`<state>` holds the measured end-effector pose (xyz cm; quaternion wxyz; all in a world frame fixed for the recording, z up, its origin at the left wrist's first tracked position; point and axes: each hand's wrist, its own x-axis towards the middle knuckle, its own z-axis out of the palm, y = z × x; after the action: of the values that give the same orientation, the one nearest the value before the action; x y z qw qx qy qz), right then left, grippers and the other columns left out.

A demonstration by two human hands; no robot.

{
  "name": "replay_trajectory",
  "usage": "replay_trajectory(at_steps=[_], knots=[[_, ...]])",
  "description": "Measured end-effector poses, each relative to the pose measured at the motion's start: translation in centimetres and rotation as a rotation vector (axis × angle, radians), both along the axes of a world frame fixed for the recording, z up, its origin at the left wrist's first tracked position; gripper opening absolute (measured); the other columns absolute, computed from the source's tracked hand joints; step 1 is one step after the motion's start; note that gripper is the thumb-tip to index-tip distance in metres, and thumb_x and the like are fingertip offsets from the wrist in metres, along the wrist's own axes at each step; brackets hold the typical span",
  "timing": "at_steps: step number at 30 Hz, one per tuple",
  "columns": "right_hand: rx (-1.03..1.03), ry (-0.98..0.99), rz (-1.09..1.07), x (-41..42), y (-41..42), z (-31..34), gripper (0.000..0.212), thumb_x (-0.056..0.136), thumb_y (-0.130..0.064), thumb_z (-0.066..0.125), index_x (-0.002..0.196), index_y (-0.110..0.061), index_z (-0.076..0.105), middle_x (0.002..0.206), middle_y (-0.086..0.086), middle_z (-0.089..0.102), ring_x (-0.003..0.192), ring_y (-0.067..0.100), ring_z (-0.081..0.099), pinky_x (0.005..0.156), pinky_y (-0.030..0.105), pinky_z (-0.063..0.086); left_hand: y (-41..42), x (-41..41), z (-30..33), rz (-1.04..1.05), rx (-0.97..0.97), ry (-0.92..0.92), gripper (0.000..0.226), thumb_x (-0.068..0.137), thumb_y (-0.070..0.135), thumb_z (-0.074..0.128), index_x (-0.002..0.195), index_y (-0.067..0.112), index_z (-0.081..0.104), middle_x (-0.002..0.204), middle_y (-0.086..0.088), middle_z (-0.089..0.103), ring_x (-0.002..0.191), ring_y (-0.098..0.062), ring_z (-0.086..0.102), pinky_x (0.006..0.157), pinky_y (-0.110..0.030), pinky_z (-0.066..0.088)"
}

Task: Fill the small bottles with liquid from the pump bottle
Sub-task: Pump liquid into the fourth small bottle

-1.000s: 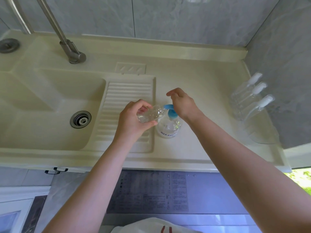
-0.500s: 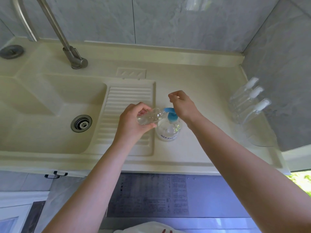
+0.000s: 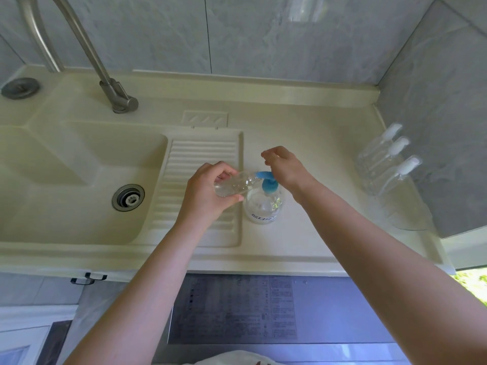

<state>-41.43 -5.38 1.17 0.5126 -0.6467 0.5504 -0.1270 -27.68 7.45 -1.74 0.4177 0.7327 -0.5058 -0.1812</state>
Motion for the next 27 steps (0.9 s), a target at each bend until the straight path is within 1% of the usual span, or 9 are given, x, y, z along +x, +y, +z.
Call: replay_trajectory(at_steps=[3, 5, 9, 12, 15, 17, 20, 25, 27], knots=[[-0.003, -0.029, 0.019, 0.0, -0.1, -0.4, 0.026, 0.097, -0.034, 0.045, 0.117, -0.028, 0.06, 0.123, -0.001, 0.06, 0.11, 0.021, 0.058, 0.1, 0.037, 0.046, -0.1, 0.0, -0.1, -0.006, 0.001, 0.011, 0.047, 0.056, 0.019, 0.092, 0.095, 0.027, 0.067, 0.098, 0.006, 0.062, 0.089, -0.006, 0.06, 0.081, -0.011, 0.043], [0.019, -0.042, 0.017, 0.4, 0.3, -0.9, 0.029, 0.097, -0.027, 0.037, 0.111, -0.029, 0.063, 0.123, 0.002, 0.063, 0.112, 0.022, 0.059, 0.101, 0.038, 0.046, -0.1, 0.0, -0.2, -0.017, 0.01, 0.029, 0.047, 0.057, 0.02, 0.092, 0.095, 0.029, 0.067, 0.098, 0.006, 0.062, 0.089, -0.006, 0.06, 0.082, -0.011, 0.044], [-0.006, -0.039, -0.041, 0.9, 1.1, -1.4, 0.036, 0.091, -0.028, 0.031, 0.107, -0.033, 0.063, 0.112, -0.002, 0.061, 0.109, 0.023, 0.06, 0.093, 0.037, 0.049, -0.1, 0.2, -0.5, -0.025, 0.03, 0.021, 0.047, 0.057, 0.021, 0.092, 0.095, 0.029, 0.067, 0.097, 0.006, 0.063, 0.088, -0.006, 0.06, 0.078, -0.003, 0.038], [0.05, -0.09, -0.061, 0.5, 0.9, -1.7, 0.032, 0.097, -0.026, 0.035, 0.115, -0.026, 0.062, 0.12, 0.001, 0.06, 0.116, 0.024, 0.057, 0.103, 0.041, 0.046, -0.2, 0.3, -0.3, -0.034, 0.031, 0.021, 0.047, 0.057, 0.022, 0.092, 0.095, 0.032, 0.066, 0.097, 0.008, 0.062, 0.089, -0.003, 0.059, 0.079, -0.003, 0.038], [0.098, -0.105, -0.077, 0.2, 0.4, -1.2, 0.031, 0.098, -0.031, 0.044, 0.12, -0.02, 0.062, 0.123, 0.004, 0.061, 0.116, 0.023, 0.057, 0.108, 0.043, 0.043, -0.2, 0.4, -0.2, -0.035, 0.028, 0.024, 0.047, 0.058, 0.023, 0.092, 0.096, 0.033, 0.066, 0.099, 0.008, 0.063, 0.091, -0.005, 0.06, 0.082, -0.01, 0.042], [0.066, -0.105, -0.061, 0.1, 0.0, -0.8, 0.029, 0.097, -0.035, 0.048, 0.119, -0.022, 0.061, 0.122, 0.002, 0.061, 0.111, 0.021, 0.058, 0.103, 0.039, 0.045, -0.2, 0.4, -0.2, -0.03, 0.027, 0.033, 0.047, 0.058, 0.022, 0.092, 0.097, 0.032, 0.066, 0.1, 0.007, 0.063, 0.091, -0.006, 0.06, 0.083, -0.011, 0.043], [-0.025, -0.048, -0.019, 0.1, -0.2, -0.8, 0.027, 0.098, -0.035, 0.042, 0.117, -0.029, 0.06, 0.114, -0.006, 0.058, 0.099, 0.016, 0.057, 0.087, 0.03, 0.045, -0.2, 0.4, -0.3, -0.028, 0.027, 0.039, 0.048, 0.058, 0.022, 0.092, 0.097, 0.031, 0.066, 0.1, 0.007, 0.063, 0.091, -0.006, 0.061, 0.083, -0.013, 0.044], [-0.225, 0.192, -0.002, 0.4, 0.8, -1.7, 0.039, 0.096, -0.032, 0.027, 0.11, -0.038, 0.063, 0.117, -0.004, 0.061, 0.113, 0.024, 0.052, 0.101, 0.046, 0.042, -0.2, 0.1, -0.5, -0.028, 0.039, 0.036, 0.047, 0.058, 0.02, 0.092, 0.096, 0.03, 0.067, 0.098, 0.006, 0.063, 0.089, -0.004, 0.06, 0.082, -0.012, 0.043], [-0.22, 0.171, -0.018, 0.4, 0.9, -1.6, 0.039, 0.095, -0.032, 0.027, 0.11, -0.035, 0.063, 0.119, -0.002, 0.061, 0.113, 0.026, 0.051, 0.101, 0.046, 0.041, -0.3, 0.1, -0.5, -0.027, 0.038, 0.043, 0.047, 0.057, 0.02, 0.092, 0.096, 0.03, 0.068, 0.098, 0.006, 0.063, 0.089, -0.003, 0.059, 0.082, -0.01, 0.042]])
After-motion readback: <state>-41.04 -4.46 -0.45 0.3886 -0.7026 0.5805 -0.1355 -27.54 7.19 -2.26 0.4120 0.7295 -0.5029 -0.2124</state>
